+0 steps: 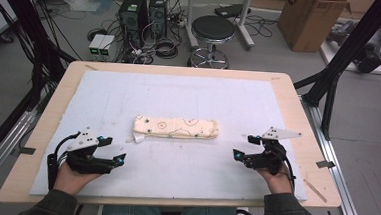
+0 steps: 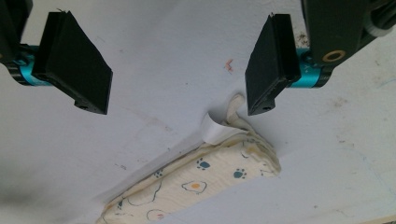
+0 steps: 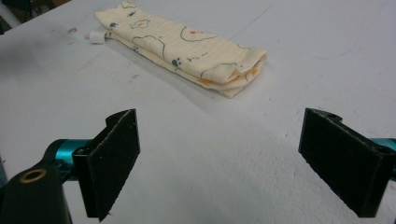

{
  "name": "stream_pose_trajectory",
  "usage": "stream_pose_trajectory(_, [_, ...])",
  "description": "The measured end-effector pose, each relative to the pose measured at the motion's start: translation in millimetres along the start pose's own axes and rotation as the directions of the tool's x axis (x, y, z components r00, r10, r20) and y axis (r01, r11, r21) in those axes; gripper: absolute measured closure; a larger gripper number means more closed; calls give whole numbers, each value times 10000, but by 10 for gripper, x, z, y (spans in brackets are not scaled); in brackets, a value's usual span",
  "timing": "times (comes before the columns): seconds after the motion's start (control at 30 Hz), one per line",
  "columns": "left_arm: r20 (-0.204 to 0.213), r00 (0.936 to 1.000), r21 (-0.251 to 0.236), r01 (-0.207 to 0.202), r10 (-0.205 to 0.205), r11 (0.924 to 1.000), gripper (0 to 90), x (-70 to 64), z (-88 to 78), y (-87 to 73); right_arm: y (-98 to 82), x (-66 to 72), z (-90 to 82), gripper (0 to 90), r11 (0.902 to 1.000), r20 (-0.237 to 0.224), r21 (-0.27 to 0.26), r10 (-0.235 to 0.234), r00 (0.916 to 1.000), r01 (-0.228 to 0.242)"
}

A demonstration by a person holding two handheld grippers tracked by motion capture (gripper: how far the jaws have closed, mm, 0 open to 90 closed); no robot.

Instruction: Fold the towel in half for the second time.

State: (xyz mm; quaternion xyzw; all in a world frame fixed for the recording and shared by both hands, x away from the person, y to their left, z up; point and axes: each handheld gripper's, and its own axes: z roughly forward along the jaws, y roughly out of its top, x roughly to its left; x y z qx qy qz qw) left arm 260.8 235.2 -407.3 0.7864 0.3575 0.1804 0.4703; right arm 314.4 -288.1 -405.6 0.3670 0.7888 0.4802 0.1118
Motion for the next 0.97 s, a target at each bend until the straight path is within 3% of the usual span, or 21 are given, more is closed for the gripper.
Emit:
stream_pose_trajectory(0.27, [-105, 9999, -31, -58, 58, 10000, 237, -18, -55, -41, -75, 16, -118, 118, 9998, 131, -140, 146, 9998, -144])
stream_pose_trajectory(0.63, [-283, 9996, -56, -59, 58, 10000, 237, -22, -135, -93, -191, 60, -190, 118, 9999, 167, 77, 129, 9998, -131])
stream_pose_trajectory(0.97, [-262, 9996, -24, -100, 99, 9999, 236, -25, -119, -108, -220, 68, -138, 118, 9997, 125, 255, -23, 9999, 20])
